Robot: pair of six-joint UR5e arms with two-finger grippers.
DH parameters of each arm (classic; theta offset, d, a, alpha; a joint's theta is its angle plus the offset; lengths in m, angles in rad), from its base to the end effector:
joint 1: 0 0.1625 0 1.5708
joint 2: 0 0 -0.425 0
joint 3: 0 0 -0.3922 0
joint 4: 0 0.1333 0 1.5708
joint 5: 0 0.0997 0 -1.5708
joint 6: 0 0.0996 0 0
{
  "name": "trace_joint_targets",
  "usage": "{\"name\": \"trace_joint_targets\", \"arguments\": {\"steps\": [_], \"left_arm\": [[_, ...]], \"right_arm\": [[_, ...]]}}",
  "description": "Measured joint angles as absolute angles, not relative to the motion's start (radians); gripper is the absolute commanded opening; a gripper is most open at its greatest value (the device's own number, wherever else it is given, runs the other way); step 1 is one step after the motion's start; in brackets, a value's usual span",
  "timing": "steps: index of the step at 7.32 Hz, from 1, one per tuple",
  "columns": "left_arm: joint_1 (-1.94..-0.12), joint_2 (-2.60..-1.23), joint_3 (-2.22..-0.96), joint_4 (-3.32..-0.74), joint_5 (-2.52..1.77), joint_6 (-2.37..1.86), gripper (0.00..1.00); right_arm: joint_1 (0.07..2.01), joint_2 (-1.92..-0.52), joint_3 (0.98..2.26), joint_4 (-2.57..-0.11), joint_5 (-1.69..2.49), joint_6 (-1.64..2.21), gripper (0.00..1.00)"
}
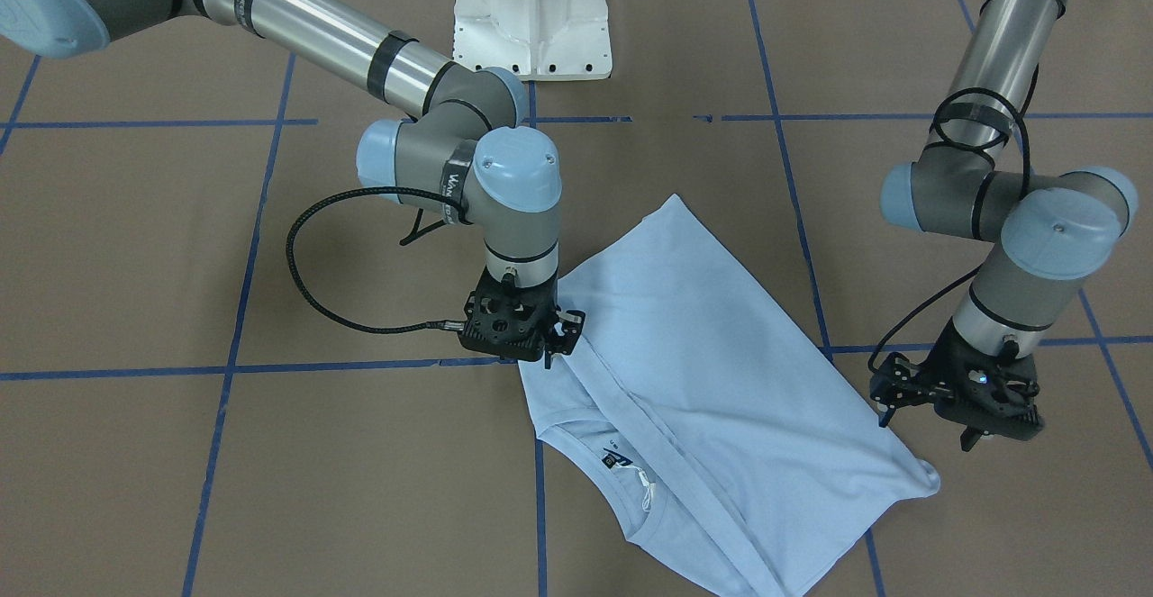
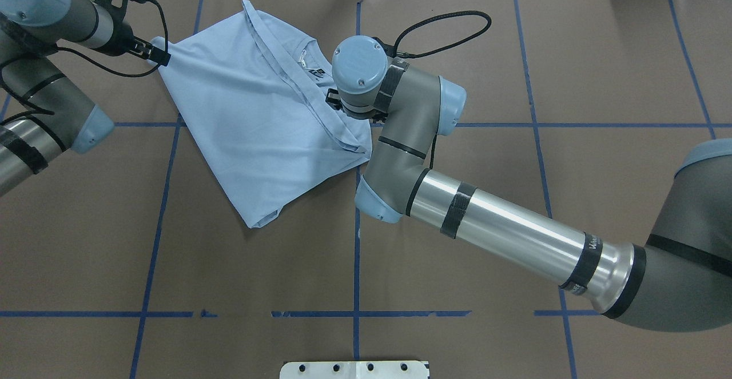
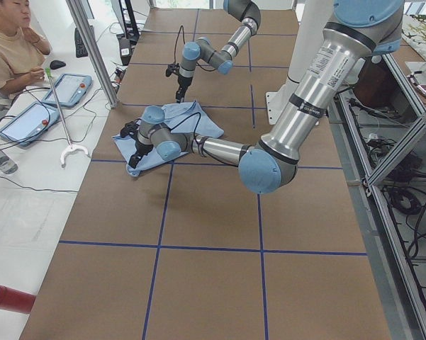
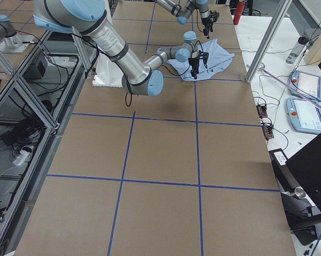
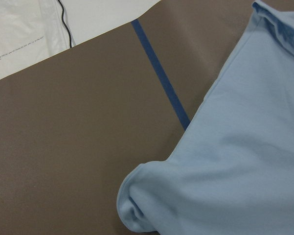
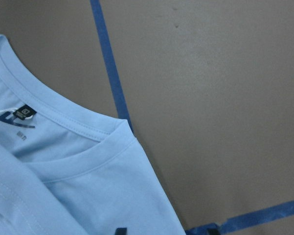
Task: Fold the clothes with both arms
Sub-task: 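Reach the right gripper to the shirt collar and grasp it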
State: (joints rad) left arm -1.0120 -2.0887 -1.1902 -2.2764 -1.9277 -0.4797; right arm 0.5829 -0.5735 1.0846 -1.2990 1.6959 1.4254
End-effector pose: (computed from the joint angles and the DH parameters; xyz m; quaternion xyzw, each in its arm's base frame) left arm 0.3061 -0.6754 0.4657 0.2692 0.3404 0.1081 0.8944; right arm -0.6343 -0.5630 0.2010 0.0816 -0.3764 0.1769 0.9057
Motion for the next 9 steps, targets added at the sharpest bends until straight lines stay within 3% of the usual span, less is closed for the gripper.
{"name": "trace_joint_targets", "arguments": {"steps": [6, 7, 8, 9], "left_arm": [[-1.012, -2.082, -1.193, -2.276, -1.936, -0.48, 1.0], [-1.012, -2.082, -1.193, -2.276, -1.936, -0.48, 1.0], [-1.012, -2.082, -1.193, -2.276, -1.937, -0.48, 1.0], [-1.012, -2.082, -1.193, -2.276, -1.936, -0.48, 1.0]], "right_arm": [[0.564, -0.576, 1.058, -1.301, 1.67, 1.386, 0.52], [0.564, -0.576, 1.056, -1.3, 1.669, 1.385, 0.39], [0.563, -0.576, 1.056, -1.3, 1.669, 1.385, 0.14], [0.563, -0.575, 1.056, -1.299, 1.669, 1.386, 0.0]]}}
